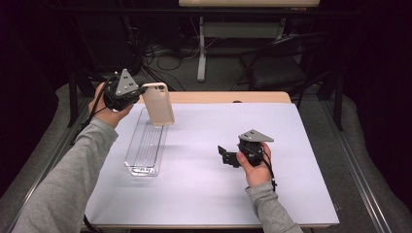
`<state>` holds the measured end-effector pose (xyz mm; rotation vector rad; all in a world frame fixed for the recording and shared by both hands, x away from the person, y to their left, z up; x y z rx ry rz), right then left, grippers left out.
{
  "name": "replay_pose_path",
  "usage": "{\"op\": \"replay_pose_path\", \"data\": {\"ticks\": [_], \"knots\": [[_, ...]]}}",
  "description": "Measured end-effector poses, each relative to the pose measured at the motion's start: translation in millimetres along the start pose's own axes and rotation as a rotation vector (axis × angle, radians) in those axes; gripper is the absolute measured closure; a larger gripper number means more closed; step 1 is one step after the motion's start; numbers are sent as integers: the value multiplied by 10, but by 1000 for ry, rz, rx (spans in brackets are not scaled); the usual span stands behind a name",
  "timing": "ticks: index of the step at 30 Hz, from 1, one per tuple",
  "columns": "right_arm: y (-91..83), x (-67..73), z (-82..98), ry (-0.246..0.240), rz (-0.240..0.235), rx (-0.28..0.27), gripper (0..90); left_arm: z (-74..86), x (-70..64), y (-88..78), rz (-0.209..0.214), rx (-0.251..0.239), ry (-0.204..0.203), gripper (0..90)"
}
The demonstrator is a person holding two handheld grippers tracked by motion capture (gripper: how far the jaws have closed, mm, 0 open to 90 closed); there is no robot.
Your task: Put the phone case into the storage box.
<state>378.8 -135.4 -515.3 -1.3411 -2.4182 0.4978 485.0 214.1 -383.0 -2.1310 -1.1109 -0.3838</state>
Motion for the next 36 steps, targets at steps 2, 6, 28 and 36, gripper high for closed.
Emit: {"op": "replay_pose_path", "data": {"ticks": [2, 6, 28, 36], "knots": [[-6, 12, 7, -9, 0, 6, 109, 21, 25, 6, 0, -2, 5, 790], [-46, 20, 11, -16, 8, 3, 109, 81, 88, 28, -7, -6, 16, 790], [-220, -100, 88, 9, 56, -20, 108, 274, 276, 186, -51, -22, 55, 790], [-239, -128, 105, 12, 57, -21, 108, 292, 269, 272, -72, -14, 69, 790]]}}
Point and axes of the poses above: each handheld gripper's, and its own axes: y roughly forward along the jaws, z roughly out of its underside, x roughly to its left, the point moved 4 cm from there along y, roughly forward along the jaws, and after that the axes turned 1 degree about -z, right-handed, at the moved point
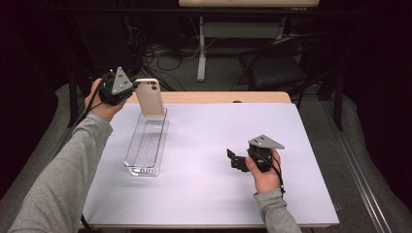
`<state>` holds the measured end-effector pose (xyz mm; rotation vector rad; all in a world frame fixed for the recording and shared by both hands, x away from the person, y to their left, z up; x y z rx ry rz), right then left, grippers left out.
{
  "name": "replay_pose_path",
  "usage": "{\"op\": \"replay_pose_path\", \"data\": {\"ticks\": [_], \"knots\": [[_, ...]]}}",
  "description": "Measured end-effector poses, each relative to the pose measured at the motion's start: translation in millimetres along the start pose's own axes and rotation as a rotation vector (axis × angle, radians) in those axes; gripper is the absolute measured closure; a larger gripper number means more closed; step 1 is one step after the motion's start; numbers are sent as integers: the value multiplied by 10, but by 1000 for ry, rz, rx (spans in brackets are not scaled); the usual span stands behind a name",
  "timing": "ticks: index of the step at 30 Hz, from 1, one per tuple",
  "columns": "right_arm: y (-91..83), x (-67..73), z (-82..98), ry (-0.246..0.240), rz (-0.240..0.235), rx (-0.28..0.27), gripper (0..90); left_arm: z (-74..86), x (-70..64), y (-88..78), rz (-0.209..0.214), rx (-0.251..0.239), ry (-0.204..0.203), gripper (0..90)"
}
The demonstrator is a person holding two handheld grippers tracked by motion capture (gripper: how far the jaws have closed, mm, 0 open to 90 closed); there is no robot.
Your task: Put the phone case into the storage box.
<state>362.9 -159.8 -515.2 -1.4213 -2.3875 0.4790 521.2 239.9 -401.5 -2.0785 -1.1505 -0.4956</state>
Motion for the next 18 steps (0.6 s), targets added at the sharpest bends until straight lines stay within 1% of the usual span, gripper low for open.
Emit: {"op": "replay_pose_path", "data": {"ticks": [4, 8, 14, 18], "knots": [[0, -6, 4, 2, 0, -1, 109, 16, -5, 40, -4, 7, 4, 790], [3, -2, 7, -1, -1, 1, 109, 51, -14, 77, -19, 23, 14, 790], [5, -2, 6, 2, 0, 0, 108, 92, -35, 133, -37, 28, 28, 790], [2, -6, 5, 3, 0, -2, 108, 126, -66, 182, -46, 27, 26, 790]]}}
Point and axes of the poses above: each handheld gripper's, and its own axes: y roughly forward along the jaws, z roughly out of its underside, x roughly to its left, the point moved 4 cm from there along y, roughly forward along the jaws, and after that the axes turned 1 degree about -z, right-handed, at the moved point
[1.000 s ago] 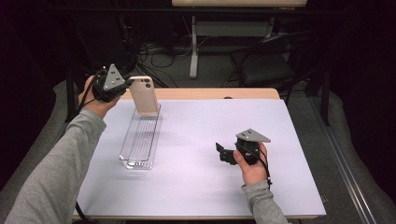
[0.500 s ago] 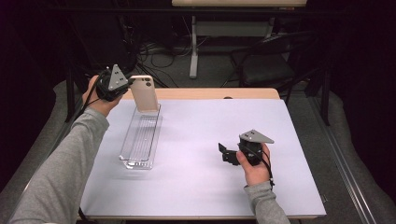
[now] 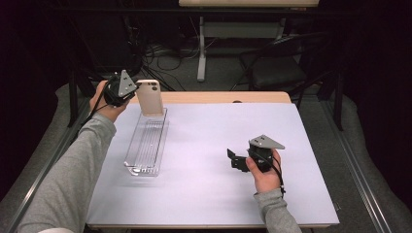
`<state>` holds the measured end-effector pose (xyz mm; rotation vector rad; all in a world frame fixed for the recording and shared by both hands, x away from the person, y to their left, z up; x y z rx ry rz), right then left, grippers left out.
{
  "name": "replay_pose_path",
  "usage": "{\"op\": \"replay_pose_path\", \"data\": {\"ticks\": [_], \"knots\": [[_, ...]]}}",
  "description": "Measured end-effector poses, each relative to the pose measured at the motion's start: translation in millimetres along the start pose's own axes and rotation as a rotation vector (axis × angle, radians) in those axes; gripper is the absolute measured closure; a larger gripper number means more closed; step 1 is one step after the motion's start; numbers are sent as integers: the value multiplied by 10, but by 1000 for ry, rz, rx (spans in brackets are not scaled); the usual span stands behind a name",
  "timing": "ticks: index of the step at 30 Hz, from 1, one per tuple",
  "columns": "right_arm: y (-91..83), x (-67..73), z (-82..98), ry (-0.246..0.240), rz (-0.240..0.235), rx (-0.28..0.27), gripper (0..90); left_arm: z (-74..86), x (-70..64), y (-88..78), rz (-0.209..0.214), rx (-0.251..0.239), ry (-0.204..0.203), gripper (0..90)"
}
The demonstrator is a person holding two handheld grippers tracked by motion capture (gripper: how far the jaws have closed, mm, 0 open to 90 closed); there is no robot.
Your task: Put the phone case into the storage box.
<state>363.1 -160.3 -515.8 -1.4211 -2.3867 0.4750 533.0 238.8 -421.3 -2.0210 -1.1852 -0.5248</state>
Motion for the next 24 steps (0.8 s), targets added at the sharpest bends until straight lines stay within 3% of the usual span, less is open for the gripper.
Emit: {"op": "replay_pose_path", "data": {"ticks": [12, 24], "knots": [[5, -13, 9, 5, 1, 4, 109, 162, -167, 136, -17, 3, -7, 790], [11, -16, 20, 2, 1, 9, 109, 217, -271, 208, -25, 11, 8, 791]]}}
Point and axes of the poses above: each handheld gripper's, and its own axes: y roughly forward along the jaws, z roughly out of its underside, x roughly to its left, the point moved 4 cm from there along y, roughly forward along the jaws, and after that the axes turned 1 degree about -z, right-handed, at the moved point
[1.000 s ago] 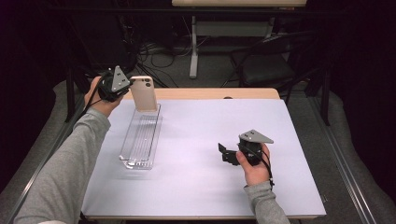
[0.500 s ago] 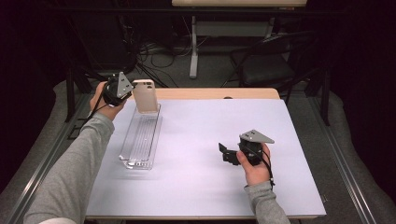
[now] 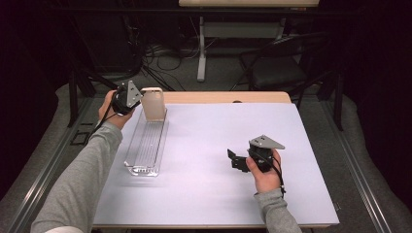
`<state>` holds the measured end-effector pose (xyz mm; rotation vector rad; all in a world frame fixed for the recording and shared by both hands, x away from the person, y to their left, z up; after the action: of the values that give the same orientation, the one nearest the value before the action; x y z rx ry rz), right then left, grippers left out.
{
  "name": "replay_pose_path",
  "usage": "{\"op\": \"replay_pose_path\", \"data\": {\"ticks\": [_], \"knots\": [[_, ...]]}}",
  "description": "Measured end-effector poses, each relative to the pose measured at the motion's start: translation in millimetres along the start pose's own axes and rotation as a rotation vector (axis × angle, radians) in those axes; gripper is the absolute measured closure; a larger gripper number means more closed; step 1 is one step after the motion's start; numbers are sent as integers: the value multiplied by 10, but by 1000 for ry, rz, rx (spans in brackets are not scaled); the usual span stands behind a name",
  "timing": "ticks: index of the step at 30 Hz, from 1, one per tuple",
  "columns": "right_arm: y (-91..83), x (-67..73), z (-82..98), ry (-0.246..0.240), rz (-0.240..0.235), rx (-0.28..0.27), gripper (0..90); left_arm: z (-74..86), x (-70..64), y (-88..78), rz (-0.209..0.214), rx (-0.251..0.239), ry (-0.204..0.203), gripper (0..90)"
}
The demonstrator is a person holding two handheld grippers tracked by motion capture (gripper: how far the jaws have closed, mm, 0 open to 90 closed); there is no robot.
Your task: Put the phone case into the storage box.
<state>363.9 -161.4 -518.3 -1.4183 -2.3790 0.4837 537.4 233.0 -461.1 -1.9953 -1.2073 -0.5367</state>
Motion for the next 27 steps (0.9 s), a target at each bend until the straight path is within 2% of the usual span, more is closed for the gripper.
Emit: {"op": "replay_pose_path", "data": {"ticks": [27], "knots": [[17, 5, 21, 1, -3, 6, 109, 56, -53, 60, -6, -14, 25, 790]]}}
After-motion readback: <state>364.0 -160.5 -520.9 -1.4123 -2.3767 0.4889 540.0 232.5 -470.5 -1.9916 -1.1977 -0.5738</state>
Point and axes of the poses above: each handheld gripper's, and its own axes: y roughly forward along the jaws, z roughly out of its underside, x roughly to its left, the point moved 4 cm from there along y, roughly forward along the jaws, and after that the axes turned 1 degree about -z, right-handed, at the moved point
